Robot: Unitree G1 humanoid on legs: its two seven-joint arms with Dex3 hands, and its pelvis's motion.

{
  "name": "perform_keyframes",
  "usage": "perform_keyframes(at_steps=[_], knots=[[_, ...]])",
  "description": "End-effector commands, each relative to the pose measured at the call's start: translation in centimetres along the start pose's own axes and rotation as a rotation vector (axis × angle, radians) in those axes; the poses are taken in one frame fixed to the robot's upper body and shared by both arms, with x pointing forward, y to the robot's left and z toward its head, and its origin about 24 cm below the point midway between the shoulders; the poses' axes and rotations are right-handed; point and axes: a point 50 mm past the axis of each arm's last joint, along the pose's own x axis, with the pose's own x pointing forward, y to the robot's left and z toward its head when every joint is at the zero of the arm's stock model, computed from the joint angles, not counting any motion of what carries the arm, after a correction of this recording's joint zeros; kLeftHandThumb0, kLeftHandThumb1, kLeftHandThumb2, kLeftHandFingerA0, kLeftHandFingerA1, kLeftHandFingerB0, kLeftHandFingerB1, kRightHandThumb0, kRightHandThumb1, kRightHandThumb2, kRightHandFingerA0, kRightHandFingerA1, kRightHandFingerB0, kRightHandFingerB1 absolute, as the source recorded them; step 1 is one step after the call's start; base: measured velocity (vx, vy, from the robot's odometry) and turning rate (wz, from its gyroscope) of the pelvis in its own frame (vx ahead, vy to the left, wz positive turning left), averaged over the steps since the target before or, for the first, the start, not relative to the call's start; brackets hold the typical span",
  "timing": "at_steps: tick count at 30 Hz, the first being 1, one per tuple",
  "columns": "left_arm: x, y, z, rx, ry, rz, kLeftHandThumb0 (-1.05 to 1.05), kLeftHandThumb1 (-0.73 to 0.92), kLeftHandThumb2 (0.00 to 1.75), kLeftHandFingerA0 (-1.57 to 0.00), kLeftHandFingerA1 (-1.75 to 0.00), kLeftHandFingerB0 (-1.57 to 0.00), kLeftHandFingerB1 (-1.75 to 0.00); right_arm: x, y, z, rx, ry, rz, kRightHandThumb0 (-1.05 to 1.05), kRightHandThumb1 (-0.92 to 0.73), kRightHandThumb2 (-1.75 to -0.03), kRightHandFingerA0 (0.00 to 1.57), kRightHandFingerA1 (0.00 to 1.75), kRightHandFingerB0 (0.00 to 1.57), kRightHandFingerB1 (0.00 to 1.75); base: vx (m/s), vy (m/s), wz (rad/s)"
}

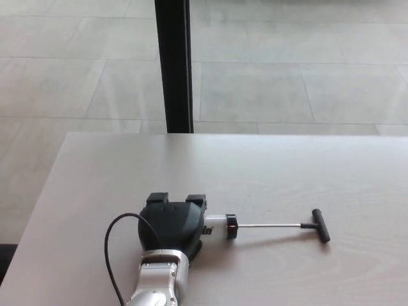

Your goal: The robot uses its left hand to lift the air pump kept on the middle of the desk and use the right hand to compress the handle

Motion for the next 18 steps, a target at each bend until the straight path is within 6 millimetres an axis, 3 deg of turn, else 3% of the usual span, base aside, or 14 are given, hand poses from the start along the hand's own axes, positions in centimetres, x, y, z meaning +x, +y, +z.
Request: perform_keyframes(at_steps=[1, 5, 6, 9, 10, 12, 13, 15, 16, 17, 18], knots=[[-0.4, -1.5, -2.2, 0.061, 0.067, -0.028, -0.29, 0.7, 0.62, -0.86, -1.74, -0.65, -0.73, 0.4, -1.4, 0.8, -0.013, -0.067, -0.088, 0.01, -0.75, -0.68, 0.63, 0.64, 0.61, 0.45, 0.0, 0.0, 0.0], [-0.1, -1.5, -2.2, 0.045, 0.078, -0.025, -0.26, 0.66, 0.65, -0.81, -1.74, -0.68, -0.77, 0.6, -1.3, 1.3, -0.022, -0.101, -0.093, -0.06, -0.76, -0.64, 0.65, 0.6, 0.62, 0.43, 0.0, 0.0, 0.0], [-0.2, -1.6, -2.2, -0.015, 0.095, -0.047, -0.26, 0.75, 0.73, -0.83, -1.75, -0.73, -0.97, 0.8, -1.3, 1.4, -0.019, -0.096, -0.107, -0.06, -0.79, -0.65, 0.66, 0.57, 0.62, 0.44, 0.0, 0.0, 0.0], [-0.3, -1.8, -2.1, 0.006, 0.097, -0.042, -0.23, 0.8, 0.79, -0.85, -1.75, -0.72, -1.09, 0.9, -1.4, 1.4, 0.001, -0.104, -0.127, -0.02, -0.79, -0.62, 0.68, 0.6, 0.65, 0.44, 0.0, 0.0, 0.0], [-0.3, -1.9, -2.2, -0.003, 0.107, -0.045, -0.25, 0.8, 0.86, -0.87, -1.75, -0.73, -1.29, 0.9, -1.5, 1.5, 0.006, -0.104, -0.135, -0.05, -0.79, -0.62, 0.68, 0.59, 0.62, 0.44, 0.0, 0.0, 0.0], [-0.3, -2.0, -2.2, -0.007, 0.11, -0.044, -0.25, 0.79, 0.87, -0.88, -1.75, -0.75, -1.32, 0.9, -1.4, 1.5, -0.003, -0.117, -0.143, -0.04, -0.77, -0.63, 0.69, 0.64, 0.64, 0.45, 0.0, 0.0, 0.0], [-0.2, -1.9, -2.1, -0.005, 0.115, -0.057, -0.25, 0.83, 0.83, -0.85, -1.75, -0.71, -1.2, 0.8, -1.4, 1.6, 0.004, -0.13, -0.153, -0.04, -0.75, -0.6, 0.68, 0.67, 0.62, 0.45, 0.0, 0.0, 0.0], [-0.1, -1.8, -1.9, -0.026, 0.131, -0.069, -0.28, 0.84, 0.79, -0.86, -1.75, -0.69, -1.2, 0.8, -1.6, 1.8, 0.059, -0.138, -0.18, -0.05, -0.73, -0.62, 0.66, 0.75, 0.64, 0.47, 0.0, 0.0, 0.0], [-0.1, -1.7, -2.0, -0.031, 0.132, -0.063, -0.27, 0.8, 0.83, -0.87, -1.75, -0.72, -1.31, 0.9, -1.7, 2.0, 0.052, -0.15, -0.181, -0.07, -0.73, -0.61, 0.65, 0.74, 0.61, 0.46, 0.0, 0.0, 0.0], [-0.1, -1.7, -2.0, -0.062, 0.116, -0.047, -0.23, 0.76, 0.87, -0.88, -1.75, -0.75, -1.31, 1.0, -2.0, 2.1, 0.077, -0.148, -0.185, -0.1, -0.73, -0.61, 0.62, 0.75, 0.58, 0.46, 0.0, 0.0, 0.0], [-0.1, -1.7, -1.8, -0.047, 0.112, -0.046, -0.24, 0.77, 0.87, -0.87, -1.75, -0.74, -1.35, 1.1, -2.4, 2.4, 0.098, -0.152, -0.211, -0.15, -0.71, -0.6, 0.61, 0.87, 0.57, 0.44, 0.0, 0.0, 0.0]])
